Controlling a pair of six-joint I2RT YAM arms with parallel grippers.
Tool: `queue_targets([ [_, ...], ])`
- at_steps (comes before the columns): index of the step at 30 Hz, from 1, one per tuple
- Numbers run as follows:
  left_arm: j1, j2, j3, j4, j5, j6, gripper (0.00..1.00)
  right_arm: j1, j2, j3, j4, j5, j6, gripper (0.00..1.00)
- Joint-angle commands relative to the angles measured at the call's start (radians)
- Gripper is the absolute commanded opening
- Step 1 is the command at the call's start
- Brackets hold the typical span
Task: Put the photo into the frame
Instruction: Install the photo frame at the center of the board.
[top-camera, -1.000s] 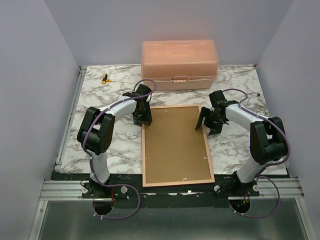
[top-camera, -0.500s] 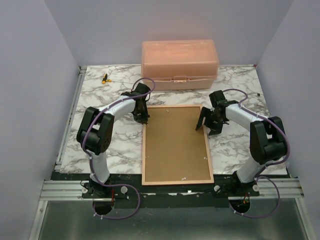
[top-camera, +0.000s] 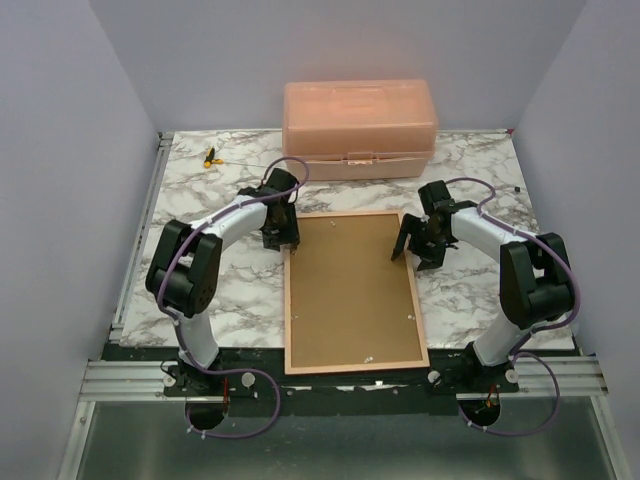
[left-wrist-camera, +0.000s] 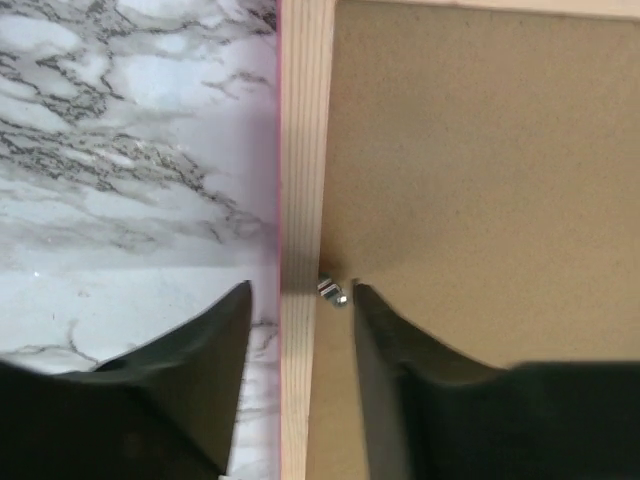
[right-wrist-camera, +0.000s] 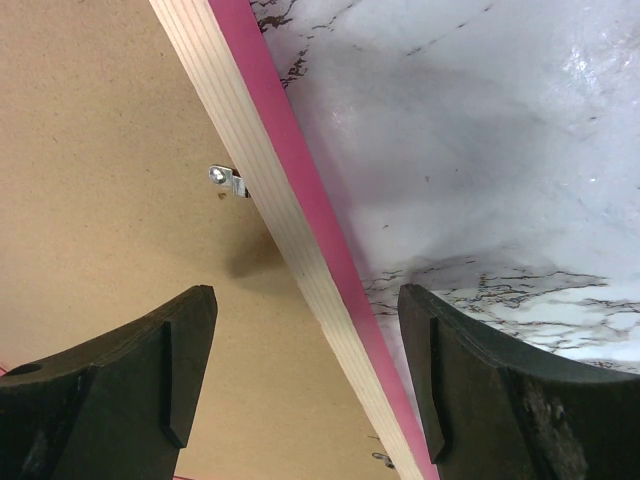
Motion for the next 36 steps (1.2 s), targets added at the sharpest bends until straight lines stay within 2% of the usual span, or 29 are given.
queue_targets([
  [1, -0.008, -0.084, -0.002, -0.039, 0.035, 0.008, 0.56, -0.006, -0.003, -0.007, 0.014, -0.006, -0.009, 0.81],
  [4, -0.006, -0.109, -0.021, -0.033, 0.061, 0.0, 0.63, -0.005, -0.015, 0.002, 0.006, 0.0, -0.016, 0.81],
  [10, 0.012, -0.138, -0.08, -0.002, 0.13, -0.02, 0.63, -0.005, -0.03, 0.044, -0.024, 0.024, -0.052, 0.81],
  [16, 0.105, -0.208, -0.239, 0.129, 0.304, -0.073, 0.63, 0.01, -0.027, 0.129, -0.033, -0.002, -0.075, 0.81],
  [21, 0.172, -0.25, -0.321, 0.171, 0.361, -0.064, 0.57, 0.066, 0.03, 0.217, -0.028, -0.034, -0.076, 0.8],
  [27, 0.187, -0.271, -0.389, 0.194, 0.364, -0.056, 0.43, 0.19, 0.142, 0.325, 0.027, -0.099, -0.046, 0.79],
  [36, 0.187, -0.275, -0.426, 0.226, 0.38, -0.055, 0.39, 0.343, 0.382, 0.505, 0.183, -0.283, 0.09, 0.72],
])
